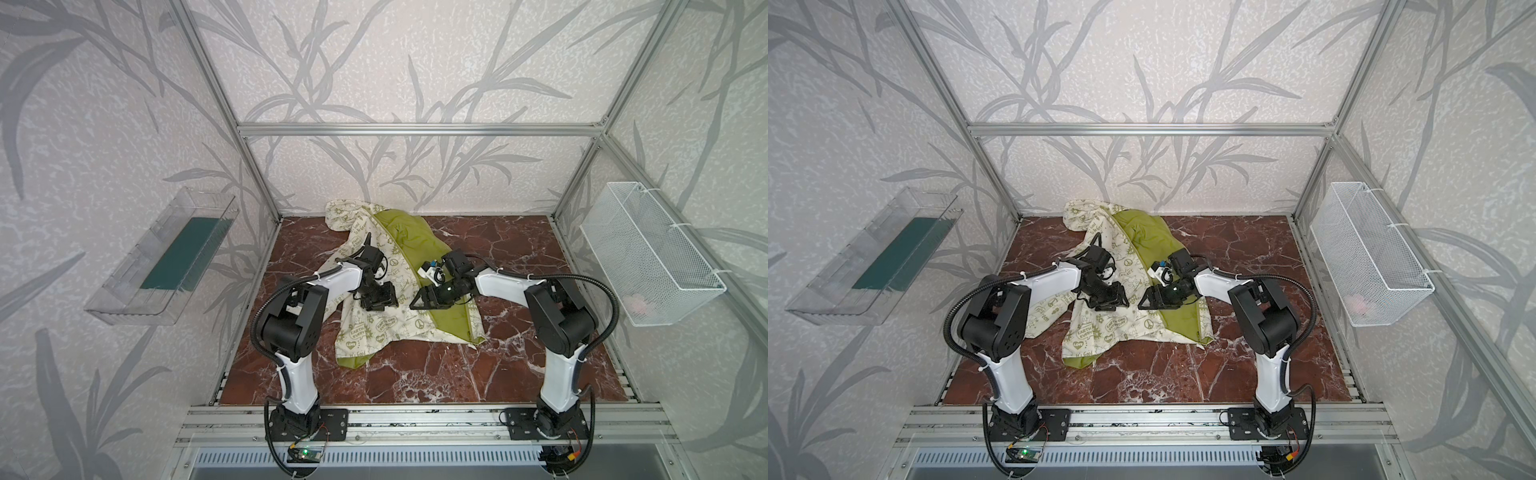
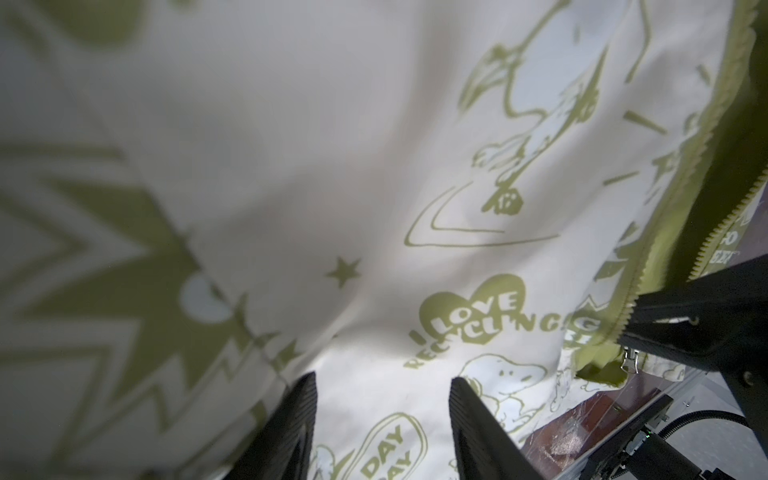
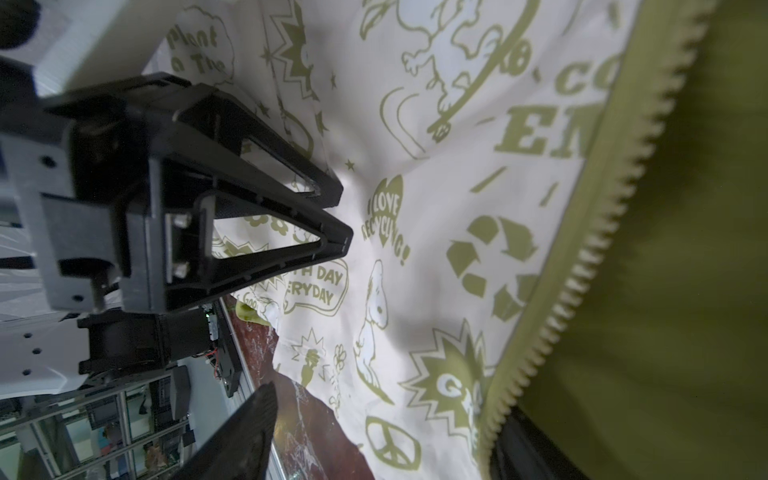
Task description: Zip up the jacket
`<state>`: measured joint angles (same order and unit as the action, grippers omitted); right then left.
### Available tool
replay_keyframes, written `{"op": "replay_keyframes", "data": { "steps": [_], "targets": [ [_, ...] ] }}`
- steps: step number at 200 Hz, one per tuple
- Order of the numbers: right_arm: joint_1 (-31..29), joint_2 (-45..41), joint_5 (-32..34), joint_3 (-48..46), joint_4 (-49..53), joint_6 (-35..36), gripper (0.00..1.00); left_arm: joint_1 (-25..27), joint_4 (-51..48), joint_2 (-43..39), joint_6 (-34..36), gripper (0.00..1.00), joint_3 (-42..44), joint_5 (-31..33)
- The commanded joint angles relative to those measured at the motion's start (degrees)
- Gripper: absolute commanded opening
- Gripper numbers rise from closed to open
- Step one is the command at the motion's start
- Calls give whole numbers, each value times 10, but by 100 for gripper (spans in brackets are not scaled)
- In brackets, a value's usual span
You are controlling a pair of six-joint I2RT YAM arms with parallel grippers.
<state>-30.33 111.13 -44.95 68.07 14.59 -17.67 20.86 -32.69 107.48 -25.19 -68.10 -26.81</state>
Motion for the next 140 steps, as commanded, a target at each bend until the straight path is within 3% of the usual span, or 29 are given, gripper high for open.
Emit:
{"op": "replay_keyframes", "data": {
  "steps": [1,52,73,106,140],
  "targets": [
    [2,-36,-27,-20,-10,-9,65,-4,-5,8,9,54,-6,15],
    [2,-37,-10,-49,-6,-1,34,-4,-4,5,7,55,-7,12],
    [2,-46,1,-60,-4,-1,27,-4,-3,2,3,55,-6,8],
    [3,-61,9,-73,-1,-2,0,-4,1,-2,-4,55,-13,5],
    [2,-83,-4,-84,-21,-23,0,-4,4,-32,-29,58,-19,-20]
  ]
}}
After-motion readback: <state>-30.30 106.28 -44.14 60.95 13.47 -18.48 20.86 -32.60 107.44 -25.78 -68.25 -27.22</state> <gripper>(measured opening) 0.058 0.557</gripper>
